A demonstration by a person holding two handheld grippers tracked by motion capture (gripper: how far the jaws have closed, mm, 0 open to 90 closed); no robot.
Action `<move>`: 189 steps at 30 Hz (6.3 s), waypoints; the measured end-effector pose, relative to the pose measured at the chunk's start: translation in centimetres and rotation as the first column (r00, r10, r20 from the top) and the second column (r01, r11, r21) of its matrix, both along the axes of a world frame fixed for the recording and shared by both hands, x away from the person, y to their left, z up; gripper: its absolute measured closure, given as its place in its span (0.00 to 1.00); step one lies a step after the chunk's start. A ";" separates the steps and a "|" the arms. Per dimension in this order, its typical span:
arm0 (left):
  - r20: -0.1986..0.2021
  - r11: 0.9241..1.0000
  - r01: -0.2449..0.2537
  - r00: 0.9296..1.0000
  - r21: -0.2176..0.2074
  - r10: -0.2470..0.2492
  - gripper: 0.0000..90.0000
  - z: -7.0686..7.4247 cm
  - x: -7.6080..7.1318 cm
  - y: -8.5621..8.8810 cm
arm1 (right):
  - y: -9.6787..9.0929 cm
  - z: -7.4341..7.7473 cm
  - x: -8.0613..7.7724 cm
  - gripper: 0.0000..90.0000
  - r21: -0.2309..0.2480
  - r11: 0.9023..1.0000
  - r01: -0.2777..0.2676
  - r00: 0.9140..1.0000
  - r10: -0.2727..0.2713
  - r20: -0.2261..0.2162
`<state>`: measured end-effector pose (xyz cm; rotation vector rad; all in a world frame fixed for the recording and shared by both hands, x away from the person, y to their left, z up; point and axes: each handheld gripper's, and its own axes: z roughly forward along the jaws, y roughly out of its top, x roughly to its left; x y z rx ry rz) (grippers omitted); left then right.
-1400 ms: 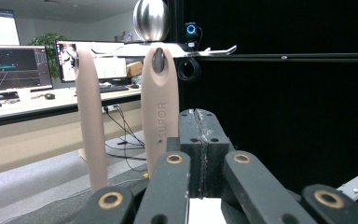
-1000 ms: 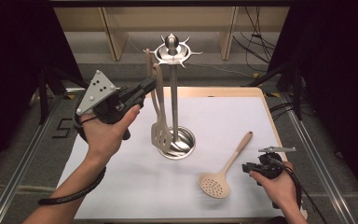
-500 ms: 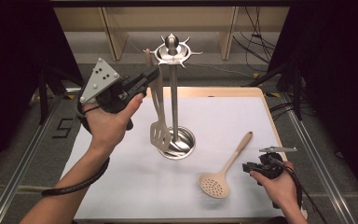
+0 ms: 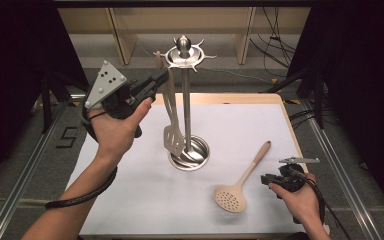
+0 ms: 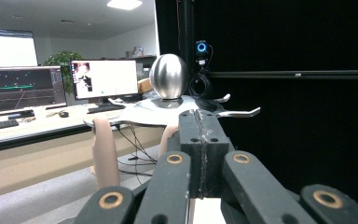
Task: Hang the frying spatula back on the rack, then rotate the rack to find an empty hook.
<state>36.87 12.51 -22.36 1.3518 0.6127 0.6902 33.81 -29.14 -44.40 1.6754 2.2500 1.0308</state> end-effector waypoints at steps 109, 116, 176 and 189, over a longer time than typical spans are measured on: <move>-0.122 0.993 -0.114 0.985 0.039 0.118 0.57 -6.0 -1.2 7.9 | 0.9 0.3 -1.1 0.81 0.015 1.000 0.020 1.000 -0.020 -0.013; -0.167 0.991 -0.136 0.977 0.012 0.136 0.56 -6.4 -1.5 8.4 | 0.9 0.3 -0.2 0.81 -0.007 0.998 -0.058 0.998 0.058 0.005; -0.257 0.986 -0.163 0.952 0.036 0.167 0.55 -9.3 -0.9 9.6 | 6.6 -1.4 1.7 1.00 -0.077 0.947 -0.311 0.891 0.262 -0.371; -0.272 0.987 -0.153 0.949 0.050 0.161 0.54 -9.7 -0.8 9.4 | 10.3 -1.5 2.7 1.00 -0.047 0.929 -0.367 0.879 0.330 -0.343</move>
